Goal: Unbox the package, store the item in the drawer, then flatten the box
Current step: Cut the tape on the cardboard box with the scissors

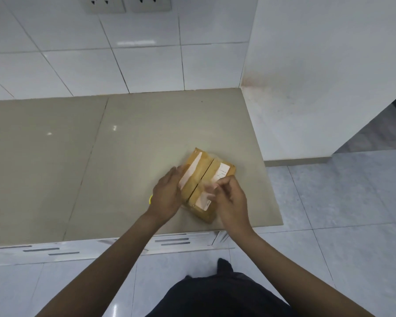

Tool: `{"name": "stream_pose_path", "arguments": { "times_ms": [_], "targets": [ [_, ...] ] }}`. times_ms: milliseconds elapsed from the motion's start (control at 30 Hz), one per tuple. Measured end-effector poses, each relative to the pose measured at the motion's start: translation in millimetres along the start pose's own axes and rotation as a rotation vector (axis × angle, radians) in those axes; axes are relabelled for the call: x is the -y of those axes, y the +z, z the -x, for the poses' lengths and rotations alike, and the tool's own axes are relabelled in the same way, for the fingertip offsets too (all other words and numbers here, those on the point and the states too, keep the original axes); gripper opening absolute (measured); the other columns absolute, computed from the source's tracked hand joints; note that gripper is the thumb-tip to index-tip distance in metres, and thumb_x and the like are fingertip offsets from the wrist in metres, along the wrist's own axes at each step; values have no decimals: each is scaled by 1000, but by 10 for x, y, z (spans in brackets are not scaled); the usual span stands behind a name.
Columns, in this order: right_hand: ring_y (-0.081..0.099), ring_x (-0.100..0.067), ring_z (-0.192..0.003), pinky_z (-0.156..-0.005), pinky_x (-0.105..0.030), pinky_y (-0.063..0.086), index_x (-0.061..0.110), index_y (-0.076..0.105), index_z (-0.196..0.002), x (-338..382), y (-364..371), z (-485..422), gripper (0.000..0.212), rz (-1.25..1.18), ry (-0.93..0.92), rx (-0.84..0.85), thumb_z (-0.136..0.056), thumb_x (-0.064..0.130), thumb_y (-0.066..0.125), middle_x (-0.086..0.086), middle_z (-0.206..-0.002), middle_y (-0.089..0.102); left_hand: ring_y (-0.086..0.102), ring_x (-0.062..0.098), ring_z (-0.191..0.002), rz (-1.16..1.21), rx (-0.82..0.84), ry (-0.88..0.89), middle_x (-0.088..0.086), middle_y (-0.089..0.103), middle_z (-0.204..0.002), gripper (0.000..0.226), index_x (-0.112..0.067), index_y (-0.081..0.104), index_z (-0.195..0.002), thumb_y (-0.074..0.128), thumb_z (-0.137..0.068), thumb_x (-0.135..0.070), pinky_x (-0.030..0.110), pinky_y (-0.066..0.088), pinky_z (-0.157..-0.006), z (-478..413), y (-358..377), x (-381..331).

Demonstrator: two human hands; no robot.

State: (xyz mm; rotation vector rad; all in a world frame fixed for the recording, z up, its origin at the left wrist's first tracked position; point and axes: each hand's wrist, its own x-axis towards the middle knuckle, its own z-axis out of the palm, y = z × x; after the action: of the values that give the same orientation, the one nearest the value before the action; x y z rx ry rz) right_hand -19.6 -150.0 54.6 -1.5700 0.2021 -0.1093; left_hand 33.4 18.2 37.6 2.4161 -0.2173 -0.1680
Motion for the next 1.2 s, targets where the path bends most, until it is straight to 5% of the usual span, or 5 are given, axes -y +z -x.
{"name": "stream_pose_path", "arguments": {
  "times_ms": [200, 533, 700, 900, 1200],
  "targets": [
    [72, -21, -88, -80, -42, 56, 16, 47, -88, 157, -181, -156, 13, -86, 12, -236, -99, 21, 50, -6, -91, 75, -6, 20, -147, -277, 83, -22, 2, -5, -162, 81, -26, 5, -150, 38, -87, -66, 60, 8, -113, 44, 347, -110],
    [70, -28, -88, -78, -41, 57, 25, 45, -87, 539, -800, -502, 17, -176, -199, -671, -97, 12, 43, -13, -101, 70, -3, 28, -148, -506, 39, -13, 10, -4, -161, 77, -19, 1, -151, 25, -92, -62, 54, 12, -116, 52, 442, -130],
    [66, -5, -91, -78, -19, 51, 26, 46, -91, 472, -1077, -582, 8, 109, -366, -806, -98, 28, 47, 0, -97, 68, 1, 30, -147, -507, 33, -8, 11, 0, -161, 77, -19, 6, -151, 27, -91, -62, 54, 16, -115, 57, 445, -134],
    [54, -15, -73, -61, -24, 34, 16, 47, -93, -44, -1147, -624, 8, 692, -285, -530, -99, 20, 44, 1, -82, 57, 13, 34, -146, -501, 3, 4, 14, 12, -160, 84, -16, 17, -150, 13, -84, -67, 55, 24, -112, 53, 437, -157],
    [63, -39, -85, -72, -44, 50, 0, 59, -113, -645, -765, -411, 33, 1154, -23, -190, -84, 15, 63, -20, -93, 68, 9, 33, -146, -520, 42, -6, 13, 8, -160, 86, -16, 13, -151, 7, -82, -67, 55, 20, -113, 56, 426, -184]
  ]
}}
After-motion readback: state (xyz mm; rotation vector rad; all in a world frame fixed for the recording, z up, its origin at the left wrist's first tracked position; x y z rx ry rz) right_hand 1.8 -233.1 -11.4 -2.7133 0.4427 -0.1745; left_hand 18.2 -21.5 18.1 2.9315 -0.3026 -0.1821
